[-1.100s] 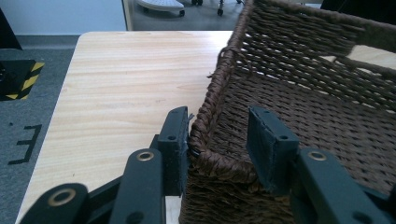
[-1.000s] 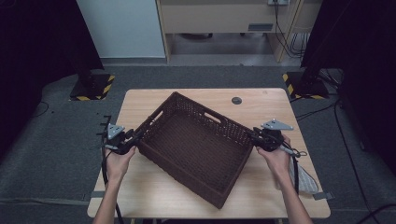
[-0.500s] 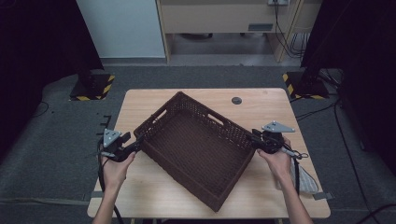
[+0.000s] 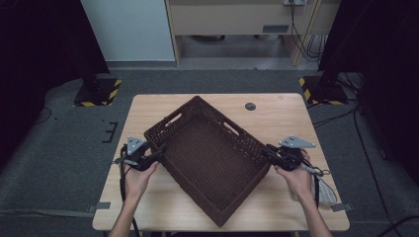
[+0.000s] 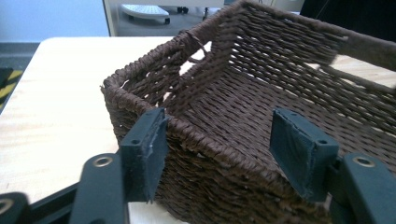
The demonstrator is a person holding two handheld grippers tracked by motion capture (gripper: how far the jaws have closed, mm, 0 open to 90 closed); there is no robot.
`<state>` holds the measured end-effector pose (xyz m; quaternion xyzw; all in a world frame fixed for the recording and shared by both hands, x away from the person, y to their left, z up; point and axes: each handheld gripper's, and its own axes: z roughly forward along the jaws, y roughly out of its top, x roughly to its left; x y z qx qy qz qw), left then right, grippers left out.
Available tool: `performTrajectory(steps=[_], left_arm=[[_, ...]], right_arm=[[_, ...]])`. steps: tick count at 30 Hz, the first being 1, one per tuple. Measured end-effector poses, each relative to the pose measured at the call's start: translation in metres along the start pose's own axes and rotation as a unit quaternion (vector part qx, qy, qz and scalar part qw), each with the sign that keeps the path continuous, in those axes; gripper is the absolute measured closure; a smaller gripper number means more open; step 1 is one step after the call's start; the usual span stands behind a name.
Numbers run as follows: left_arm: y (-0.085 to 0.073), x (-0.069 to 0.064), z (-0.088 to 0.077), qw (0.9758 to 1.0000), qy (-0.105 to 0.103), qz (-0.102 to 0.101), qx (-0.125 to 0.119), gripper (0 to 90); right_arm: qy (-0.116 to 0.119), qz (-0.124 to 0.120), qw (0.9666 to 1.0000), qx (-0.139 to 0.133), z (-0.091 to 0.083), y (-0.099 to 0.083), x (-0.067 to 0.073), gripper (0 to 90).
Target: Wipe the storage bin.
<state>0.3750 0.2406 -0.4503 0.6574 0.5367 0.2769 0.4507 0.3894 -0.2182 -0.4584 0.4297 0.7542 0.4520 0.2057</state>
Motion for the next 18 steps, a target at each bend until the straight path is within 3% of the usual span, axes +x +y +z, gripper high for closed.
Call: performTrajectory(steps=[7, 9, 13, 18], left_arm=[[0.010, 0.005, 0.017, 0.9999, 0.002, 0.012, 0.005, 34.6], [0.008, 0.005, 0.011, 0.9999, -0.006, 0.009, 0.009, 35.2], [0.001, 0.000, -0.001, 0.9999, -0.007, 0.014, 0.005, 32.7], [-0.006, -0.008, -0.008, 0.9993, -0.035, 0.009, 0.005, 32.3]], right_arm=[[0.021, 0.014, 0.9994, -0.022, -0.005, 0.000, 0.008, 64.6], [0.013, 0.001, 0.9995, -0.028, -0.002, 0.004, 0.008, 64.9], [0.010, -0.007, 0.9999, -0.010, 0.005, 0.001, 0.007, 73.9], [0.011, -0.012, 0.9998, -0.005, 0.005, 0.000, 0.011, 73.7]])
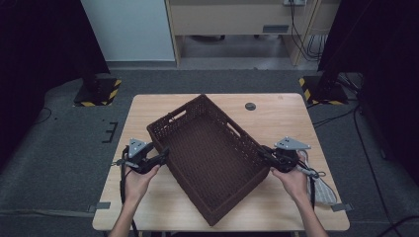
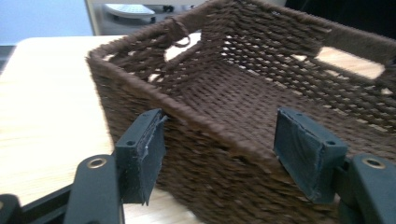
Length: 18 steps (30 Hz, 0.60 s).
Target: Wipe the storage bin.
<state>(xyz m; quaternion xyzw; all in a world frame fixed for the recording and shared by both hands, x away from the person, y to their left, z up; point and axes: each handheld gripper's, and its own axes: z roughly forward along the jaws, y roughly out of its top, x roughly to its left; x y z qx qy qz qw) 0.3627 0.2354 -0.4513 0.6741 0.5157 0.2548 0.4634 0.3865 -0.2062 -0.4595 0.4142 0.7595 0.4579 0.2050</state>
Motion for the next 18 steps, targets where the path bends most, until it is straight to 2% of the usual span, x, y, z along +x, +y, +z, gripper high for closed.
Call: performTrajectory(steps=[2, 4, 6, 10, 12, 18], left_arm=[[0.000, -0.003, 0.007, 0.9999, -0.013, 0.004, 0.010, 34.4], [0.000, -0.004, 0.011, 0.9999, -0.007, 0.008, 0.009, 33.6], [0.004, -0.004, 0.018, 0.9997, 0.011, 0.020, 0.010, 35.0], [0.007, 0.000, 0.025, 0.9998, 0.010, 0.017, 0.008, 39.1], [0.011, 0.006, 0.032, 0.9998, 0.007, 0.018, 0.009, 40.7], [0.017, 0.008, 0.038, 0.9995, 0.011, 0.025, 0.017, 42.6]], right_arm=[[0.001, 0.007, 1.0000, -0.003, -0.002, -0.003, 0.004, 73.2], [0.005, 0.009, 0.9999, -0.003, -0.003, -0.004, 0.005, 72.7], [0.015, 0.013, 0.9998, -0.001, -0.007, -0.006, 0.011, 70.7], [0.026, 0.017, 0.9995, -0.005, -0.008, -0.005, 0.012, 65.6], [0.032, 0.013, 0.9991, -0.023, -0.010, -0.001, 0.013, 61.8], [0.027, 0.018, 0.9988, -0.037, -0.014, 0.001, 0.011, 61.9]])
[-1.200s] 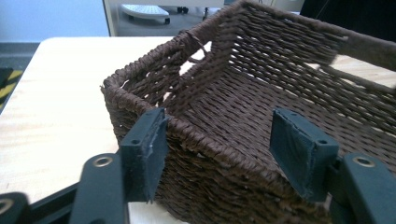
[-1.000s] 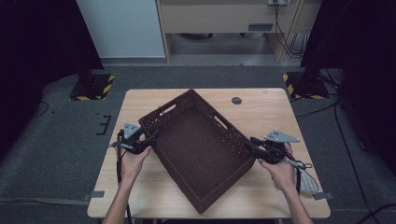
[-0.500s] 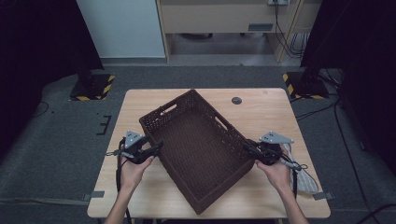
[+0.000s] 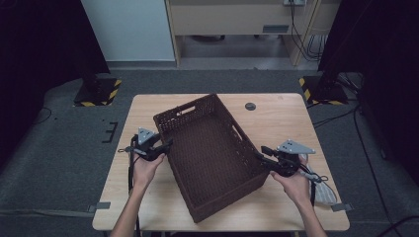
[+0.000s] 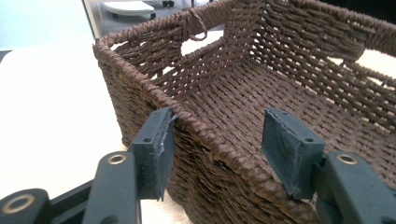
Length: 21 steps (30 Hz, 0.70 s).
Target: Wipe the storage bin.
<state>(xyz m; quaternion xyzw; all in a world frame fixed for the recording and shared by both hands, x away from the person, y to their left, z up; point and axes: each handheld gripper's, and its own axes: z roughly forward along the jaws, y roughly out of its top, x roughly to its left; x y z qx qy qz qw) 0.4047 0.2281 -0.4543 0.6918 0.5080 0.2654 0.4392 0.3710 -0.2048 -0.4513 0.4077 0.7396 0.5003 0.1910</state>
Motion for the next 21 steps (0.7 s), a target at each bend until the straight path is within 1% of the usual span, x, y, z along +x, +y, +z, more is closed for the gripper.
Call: performTrajectory(steps=[1, 2, 4, 5, 7, 8, 9, 10, 11, 12, 13, 14, 15, 16, 17, 18, 19, 20, 21], left_arm=[[0.000, -0.001, -0.001, 1.0000, 0.000, 0.002, 0.004, 40.6], [0.000, -0.002, -0.002, 1.0000, 0.000, 0.000, 0.005, 39.1], [-0.001, -0.007, -0.008, 0.9999, 0.010, 0.004, 0.004, 35.1], [-0.002, -0.011, -0.014, 0.9999, 0.009, 0.004, 0.001, 35.1], [-0.006, -0.020, -0.021, 1.0000, 0.003, 0.003, 0.000, 31.8], [-0.009, -0.027, -0.026, 0.9999, -0.001, 0.008, 0.008, 30.5], [-0.012, -0.031, -0.027, 0.9999, -0.004, 0.008, 0.011, 30.0], [-0.012, -0.031, -0.027, 0.9999, -0.004, 0.008, 0.011, 29.8], [-0.014, -0.035, -0.028, 0.9998, -0.008, 0.009, 0.017, 29.8], [-0.017, -0.039, -0.026, 0.9995, -0.011, 0.010, 0.027, 30.0], [-0.018, -0.040, -0.023, 0.9993, -0.008, 0.015, 0.033, 29.7], [-0.018, -0.040, -0.023, 0.9993, -0.008, 0.015, 0.033, 30.4], [-0.020, -0.039, -0.020, 0.9994, -0.008, 0.009, 0.032, 31.4], [-0.020, -0.039, -0.020, 0.9994, -0.008, 0.009, 0.032, 30.5], [-0.021, -0.037, -0.018, 0.9995, -0.011, 0.004, 0.030, 30.2], [-0.021, -0.037, -0.018, 0.9995, -0.011, 0.004, 0.030, 30.7], [-0.021, -0.037, -0.018, 0.9995, -0.012, 0.005, 0.030, 30.7], [-0.020, -0.037, -0.018, 0.9994, -0.014, 0.007, 0.032, 31.0], [-0.020, -0.036, -0.018, 0.9993, -0.016, 0.001, 0.032, 32.4]], right_arm=[[-0.002, -0.001, 1.0000, -0.003, -0.001, 0.000, -0.001, 61.6], [-0.004, 0.006, 0.9999, -0.008, -0.002, 0.000, -0.001, 61.2], [-0.009, 0.009, 0.9997, -0.020, -0.005, 0.001, -0.004, 60.0], [-0.009, 0.009, 0.9997, -0.020, -0.005, 0.001, -0.004, 60.0], [-0.023, 0.017, 0.9991, -0.031, -0.009, 0.003, -0.007, 57.6], [-0.036, 0.021, 0.9985, -0.036, -0.011, 0.003, -0.010, 55.6], [-0.038, 0.022, 0.9984, -0.035, -0.012, 0.003, -0.011, 55.2], [-0.038, 0.022, 0.9984, -0.035, -0.012, 0.003, -0.011, 55.2], [-0.052, 0.018, 0.9980, -0.033, -0.012, 0.001, -0.015, 53.0], [-0.055, 0.020, 0.9978, -0.031, -0.012, 0.001, -0.016, 52.6], [-0.059, 0.021, 0.9975, -0.031, -0.012, 0.000, -0.017, 51.5], [-0.066, 0.017, 0.9973, -0.027, -0.012, -0.001, -0.020, 50.0], [-0.072, 0.016, 0.9970, -0.024, -0.012, -0.001, -0.021, 49.6], [-0.072, 0.016, 0.9970, -0.024, -0.012, -0.001, -0.021, 49.6], [-0.084, 0.017, 0.9961, -0.022, -0.012, -0.003, -0.026, 49.6], [-0.085, 0.015, 0.9961, -0.019, -0.013, -0.005, -0.028, 49.5], [-0.085, 0.015, 0.9961, -0.019, -0.013, -0.005, -0.028, 49.5], [-0.087, 0.018, 0.9959, -0.017, -0.013, -0.006, -0.030, 49.3], [-0.092, 0.022, 0.9955, -0.012, -0.012, -0.007, -0.033, 48.9]])
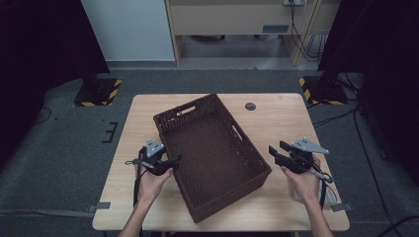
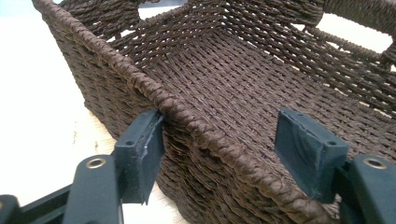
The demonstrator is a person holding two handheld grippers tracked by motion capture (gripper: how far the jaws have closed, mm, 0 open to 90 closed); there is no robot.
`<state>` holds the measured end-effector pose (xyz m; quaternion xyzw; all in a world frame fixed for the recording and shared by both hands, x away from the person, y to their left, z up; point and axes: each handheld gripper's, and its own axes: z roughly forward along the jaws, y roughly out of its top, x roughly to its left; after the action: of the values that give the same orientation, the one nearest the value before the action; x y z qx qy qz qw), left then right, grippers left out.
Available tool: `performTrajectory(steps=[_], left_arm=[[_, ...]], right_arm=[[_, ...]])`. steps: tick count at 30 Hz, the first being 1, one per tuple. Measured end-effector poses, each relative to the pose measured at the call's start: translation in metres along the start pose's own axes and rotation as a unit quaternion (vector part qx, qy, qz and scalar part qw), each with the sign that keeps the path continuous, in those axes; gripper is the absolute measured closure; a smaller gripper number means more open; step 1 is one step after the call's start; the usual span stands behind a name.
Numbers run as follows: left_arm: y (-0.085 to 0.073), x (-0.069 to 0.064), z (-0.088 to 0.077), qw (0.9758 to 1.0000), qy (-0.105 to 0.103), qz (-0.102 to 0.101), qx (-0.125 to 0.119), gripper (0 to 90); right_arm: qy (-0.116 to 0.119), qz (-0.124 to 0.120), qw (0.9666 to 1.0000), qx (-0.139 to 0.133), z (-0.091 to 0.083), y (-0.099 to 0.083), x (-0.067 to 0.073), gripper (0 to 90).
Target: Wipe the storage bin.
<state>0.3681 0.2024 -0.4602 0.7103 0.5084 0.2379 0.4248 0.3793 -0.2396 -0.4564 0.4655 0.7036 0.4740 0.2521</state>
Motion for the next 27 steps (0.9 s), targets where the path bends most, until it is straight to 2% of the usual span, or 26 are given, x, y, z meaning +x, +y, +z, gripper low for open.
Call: performTrajectory(steps=[1, 3, 6, 10, 12, 15, 18, 20, 22, 23, 24, 27], left_arm=[[0.001, 0.001, 0.000, 1.0000, 0.000, 0.000, -0.001, 33.2], [0.001, 0.003, -0.001, 1.0000, 0.002, 0.000, -0.006, 40.5], [0.002, 0.012, 0.000, 0.9999, -0.009, 0.003, -0.009, 41.1], [0.004, 0.019, 0.000, 0.9999, -0.008, 0.008, -0.008, 44.4], [0.005, 0.025, 0.000, 0.9999, -0.010, -0.001, -0.006, 47.4], [0.004, 0.031, -0.001, 0.9999, -0.001, -0.009, -0.012, 49.3], [0.004, 0.031, -0.002, 0.9999, 0.000, -0.006, -0.012, 48.1], [0.004, 0.029, -0.003, 0.9999, 0.009, 0.001, -0.012, 47.3], [0.004, 0.026, -0.005, 0.9999, 0.011, 0.001, -0.009, 40.8], [0.004, 0.023, -0.006, 0.9999, 0.002, -0.010, -0.012, 40.8], [0.005, 0.018, -0.010, 0.9997, 0.003, -0.013, -0.020, 39.9], [0.004, 0.010, -0.014, 0.9997, 0.018, 0.007, -0.014, 38.0]], right_arm=[[-0.001, 0.000, 1.0000, 0.000, 0.000, 0.000, 0.000, 48.8], [0.002, -0.001, 1.0000, 0.000, 0.001, 0.000, 0.001, 48.8], [0.007, -0.005, 1.0000, 0.003, 0.002, 0.000, 0.002, 48.6], [0.005, -0.008, 0.9999, 0.012, 0.004, -0.001, 0.002, 48.4], [0.004, -0.009, 0.9999, 0.013, 0.004, -0.001, 0.002, 48.4], [0.005, -0.010, 0.9999, 0.012, 0.003, -0.001, 0.002, 48.4], [0.004, -0.011, 0.9998, 0.015, 0.004, -0.001, 0.002, 48.4], [0.004, -0.011, 0.9998, 0.016, 0.004, -0.002, 0.003, 48.4], [0.004, -0.012, 0.9998, 0.016, 0.004, -0.002, 0.003, 48.4], [0.004, -0.012, 0.9998, 0.016, 0.004, -0.002, 0.003, 48.4], [0.004, -0.012, 0.9998, 0.014, 0.004, -0.001, 0.003, 48.4], [0.005, -0.012, 0.9997, 0.018, 0.004, -0.002, 0.002, 48.2]])
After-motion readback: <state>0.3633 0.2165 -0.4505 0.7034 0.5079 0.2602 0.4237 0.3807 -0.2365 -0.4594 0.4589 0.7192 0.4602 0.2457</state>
